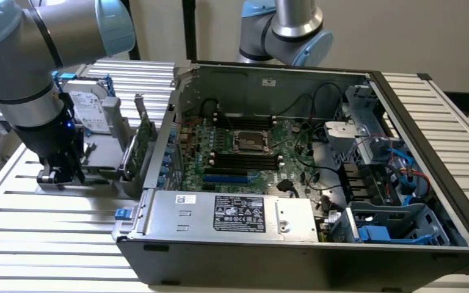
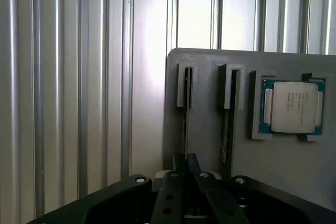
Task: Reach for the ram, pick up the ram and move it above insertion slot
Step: 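Pick up the ram and move it above insertion slot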
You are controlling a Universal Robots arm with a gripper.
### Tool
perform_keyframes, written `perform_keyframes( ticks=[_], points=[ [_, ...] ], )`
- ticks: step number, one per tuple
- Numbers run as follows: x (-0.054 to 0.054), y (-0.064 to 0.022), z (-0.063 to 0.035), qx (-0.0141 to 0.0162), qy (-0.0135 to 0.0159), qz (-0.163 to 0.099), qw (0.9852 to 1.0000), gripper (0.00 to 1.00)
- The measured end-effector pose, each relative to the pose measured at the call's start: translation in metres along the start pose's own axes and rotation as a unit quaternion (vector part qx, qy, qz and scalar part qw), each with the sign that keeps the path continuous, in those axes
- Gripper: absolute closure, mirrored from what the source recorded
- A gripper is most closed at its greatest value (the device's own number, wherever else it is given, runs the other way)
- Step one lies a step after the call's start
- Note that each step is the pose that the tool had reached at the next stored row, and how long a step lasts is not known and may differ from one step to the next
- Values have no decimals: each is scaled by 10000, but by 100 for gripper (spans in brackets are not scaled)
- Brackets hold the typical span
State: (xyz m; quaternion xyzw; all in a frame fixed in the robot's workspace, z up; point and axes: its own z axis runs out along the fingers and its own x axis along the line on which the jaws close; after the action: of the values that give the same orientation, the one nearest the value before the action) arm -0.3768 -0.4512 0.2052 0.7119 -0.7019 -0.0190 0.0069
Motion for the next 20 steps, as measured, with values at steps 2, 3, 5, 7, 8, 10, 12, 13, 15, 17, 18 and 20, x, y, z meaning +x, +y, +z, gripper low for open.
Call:
perform_keyframes(
  ticks=[2,3,5,7,8,10,12,13,15,17,18,20],
  points=[
    [-1,1,-38,0,0,0,10000,87],
    [-1,2,-61,0,0,0,10000,87],
    [-2,4,-120,0,-1,0,10000,87],
    [-4,7,-203,0,0,0,10000,87],
    [-4,9,-248,-1,1,0,10000,87],
    [-6,11,-338,0,2,0,10000,87],
    [-7,9,-432,0,3,0,10000,87],
    [-8,6,-477,0,2,0,10000,87],
    [-9,-9,-568,0,3,0,10000,87],
    [-10,-35,-659,-1,4,-2,10000,87],
    [-11,-52,-704,0,3,-3,10000,87],
    [-12,-91,-797,-1,3,-6,10000,87]
  ],
)
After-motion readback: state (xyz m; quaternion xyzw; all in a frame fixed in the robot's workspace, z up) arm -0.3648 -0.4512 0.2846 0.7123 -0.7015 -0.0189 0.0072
